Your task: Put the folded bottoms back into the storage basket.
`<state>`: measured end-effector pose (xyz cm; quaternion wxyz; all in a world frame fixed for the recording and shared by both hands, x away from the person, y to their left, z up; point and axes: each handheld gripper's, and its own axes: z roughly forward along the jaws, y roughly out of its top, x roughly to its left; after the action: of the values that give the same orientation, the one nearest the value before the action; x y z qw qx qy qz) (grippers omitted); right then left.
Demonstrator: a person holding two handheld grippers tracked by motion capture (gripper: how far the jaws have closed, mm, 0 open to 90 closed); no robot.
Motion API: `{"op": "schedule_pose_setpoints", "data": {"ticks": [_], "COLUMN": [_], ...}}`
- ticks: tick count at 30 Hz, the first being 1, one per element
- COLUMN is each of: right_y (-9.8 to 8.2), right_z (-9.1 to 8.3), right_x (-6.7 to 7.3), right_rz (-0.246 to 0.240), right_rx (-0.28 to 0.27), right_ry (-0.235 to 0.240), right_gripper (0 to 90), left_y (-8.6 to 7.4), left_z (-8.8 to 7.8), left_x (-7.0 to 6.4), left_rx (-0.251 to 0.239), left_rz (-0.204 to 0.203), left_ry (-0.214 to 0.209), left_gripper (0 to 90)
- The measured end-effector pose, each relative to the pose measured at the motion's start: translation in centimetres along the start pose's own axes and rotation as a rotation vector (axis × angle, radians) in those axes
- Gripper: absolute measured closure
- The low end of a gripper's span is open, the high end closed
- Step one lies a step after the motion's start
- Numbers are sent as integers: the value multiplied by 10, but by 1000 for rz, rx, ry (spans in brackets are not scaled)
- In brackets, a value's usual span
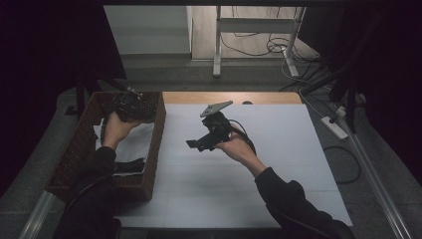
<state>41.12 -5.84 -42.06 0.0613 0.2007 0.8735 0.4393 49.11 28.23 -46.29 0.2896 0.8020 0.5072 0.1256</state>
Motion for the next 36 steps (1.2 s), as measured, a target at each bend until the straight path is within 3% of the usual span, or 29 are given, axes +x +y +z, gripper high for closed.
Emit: {"op": "schedule_pose_setpoints", "data": {"ticks": [2,4,6,10,17,23,26,31,36], "right_y": [-5,-7,-12,-16,-24,-33,-39,-44,-54], "right_z": [-5,-6,-10,-14,-22,-29,-38,-47,-58], "right_x": [-2,-3,-5,-5,-2,1,1,1,1], "right_rz": [13,15,29,32,34,39,39,45,51], "right_rx": [-7,-9,-11,-10,0,13,14,10,12], "right_ry": [-3,-3,-3,-8,-11,-6,-8,-13,-14], "right_gripper": [0,0,0,0,0,0,0,0,0], "left_y": [-2,-5,-12,-21,-40,-49,-55,-64,-72], "left_z": [-10,-19,-29,-35,-46,-54,-60,-65,-71], "left_x": [2,4,2,-1,-11,-27,-39,-48,-57], "left_rx": [-57,-107,-146,-156,-192,-188,-165,-160,-194], "left_rz": [-24,-55,-39,-54,-71,-34,15,32,23], "left_ry": [-28,-84,-112,-142,-168,-179,-186,-185,-201], "left_gripper": [280,248,155,62,13,0,0,0,0]}}
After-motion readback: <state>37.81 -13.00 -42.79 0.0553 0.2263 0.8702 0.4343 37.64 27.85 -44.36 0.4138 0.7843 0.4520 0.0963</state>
